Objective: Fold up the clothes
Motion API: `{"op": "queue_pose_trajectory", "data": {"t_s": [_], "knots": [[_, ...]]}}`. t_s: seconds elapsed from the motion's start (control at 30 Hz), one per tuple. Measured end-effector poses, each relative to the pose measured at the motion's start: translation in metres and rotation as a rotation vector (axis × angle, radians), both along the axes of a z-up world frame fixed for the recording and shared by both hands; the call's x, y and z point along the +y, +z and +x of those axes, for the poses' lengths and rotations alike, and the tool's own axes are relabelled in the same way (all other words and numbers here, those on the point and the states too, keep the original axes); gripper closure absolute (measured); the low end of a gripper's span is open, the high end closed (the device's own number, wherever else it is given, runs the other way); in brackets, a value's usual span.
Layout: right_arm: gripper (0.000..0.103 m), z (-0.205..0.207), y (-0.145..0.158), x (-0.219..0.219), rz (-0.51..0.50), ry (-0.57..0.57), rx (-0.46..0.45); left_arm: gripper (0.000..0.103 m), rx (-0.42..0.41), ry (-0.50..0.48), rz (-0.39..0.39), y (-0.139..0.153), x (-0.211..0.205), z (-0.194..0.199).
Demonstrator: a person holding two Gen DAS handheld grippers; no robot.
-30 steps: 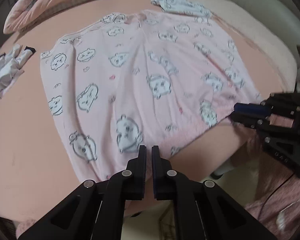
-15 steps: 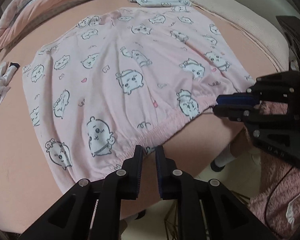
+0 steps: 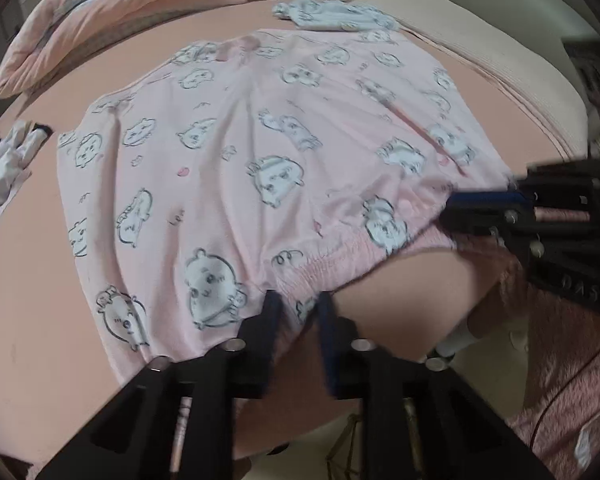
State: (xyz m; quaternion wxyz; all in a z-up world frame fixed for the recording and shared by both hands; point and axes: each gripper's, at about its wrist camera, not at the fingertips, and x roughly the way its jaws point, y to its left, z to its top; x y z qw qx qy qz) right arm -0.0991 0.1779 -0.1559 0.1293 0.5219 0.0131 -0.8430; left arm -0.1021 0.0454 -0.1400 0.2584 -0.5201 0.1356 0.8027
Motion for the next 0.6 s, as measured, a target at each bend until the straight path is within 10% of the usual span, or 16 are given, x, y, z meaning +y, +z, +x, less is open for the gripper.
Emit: {"op": "queue_pose_trajectory", "data": {"t_s": [0.2,0.47,0.6], "knots": [[0.097,-0.002,0.014,-0.001,0.008,-0.017,0.069,0.095,0.024,0.019,0.06,0.02,-0.002,-0.014],[0.092,-0.001,-0.009,-0.001,-0.024,-0.003,-0.073,0.084,-0.184,0.068,0.174,0.003,-0.026,-0.016],[0.092,0.012,0.003,0.01,-0.056,-0.018,-0.055,0.084,-0.129,0.157,0.249,0.019,-0.055,-0.009]]}}
